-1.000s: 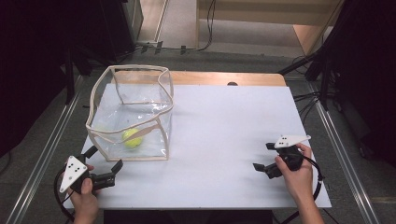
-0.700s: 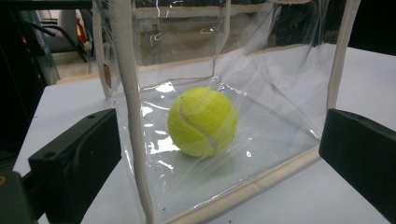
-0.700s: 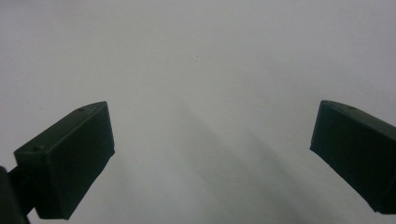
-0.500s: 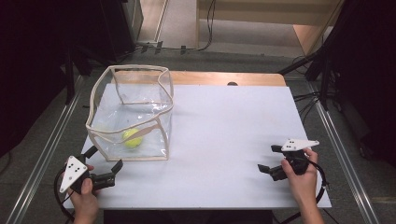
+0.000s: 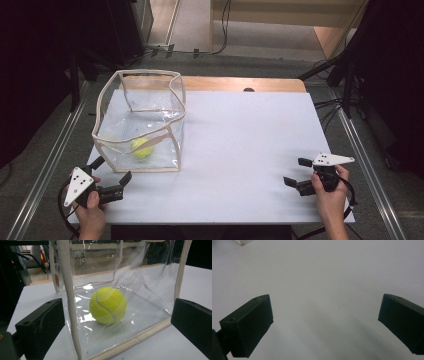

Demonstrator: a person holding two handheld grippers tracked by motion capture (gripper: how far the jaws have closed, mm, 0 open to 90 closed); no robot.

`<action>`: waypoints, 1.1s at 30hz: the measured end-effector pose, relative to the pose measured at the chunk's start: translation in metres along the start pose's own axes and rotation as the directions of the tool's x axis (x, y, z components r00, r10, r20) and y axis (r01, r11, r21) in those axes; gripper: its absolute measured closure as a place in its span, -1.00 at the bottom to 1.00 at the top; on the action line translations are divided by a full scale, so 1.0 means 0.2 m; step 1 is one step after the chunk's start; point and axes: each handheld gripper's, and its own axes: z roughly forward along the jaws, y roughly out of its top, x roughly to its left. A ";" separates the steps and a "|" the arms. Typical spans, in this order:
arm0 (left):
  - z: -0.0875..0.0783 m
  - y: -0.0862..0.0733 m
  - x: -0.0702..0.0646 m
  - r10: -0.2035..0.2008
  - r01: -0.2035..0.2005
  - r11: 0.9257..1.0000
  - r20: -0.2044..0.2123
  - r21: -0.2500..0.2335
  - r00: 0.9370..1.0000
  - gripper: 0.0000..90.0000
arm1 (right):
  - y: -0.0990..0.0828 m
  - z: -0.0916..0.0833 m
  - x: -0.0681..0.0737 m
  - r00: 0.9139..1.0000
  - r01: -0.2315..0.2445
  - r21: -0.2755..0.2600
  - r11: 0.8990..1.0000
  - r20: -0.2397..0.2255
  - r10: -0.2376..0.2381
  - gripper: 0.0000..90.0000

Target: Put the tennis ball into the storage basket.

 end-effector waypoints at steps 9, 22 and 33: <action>0.00 0.00 0.00 0.000 0.000 1.000 0.006 -0.004 1.000 -1.00 | -0.05 -0.05 -0.03 0.999 -0.037 -0.069 0.997 0.012 0.038 -1.00; 0.00 0.00 0.01 -0.008 0.008 1.000 0.010 -0.010 1.000 -1.00 | -0.14 -0.16 -0.08 0.996 -0.063 -0.162 0.985 0.051 0.072 -1.00; 0.00 0.00 0.01 -0.009 0.009 1.000 0.000 -0.007 1.000 -1.00 | -0.19 -0.25 -0.12 0.995 -0.072 -0.265 0.962 0.046 0.087 -1.00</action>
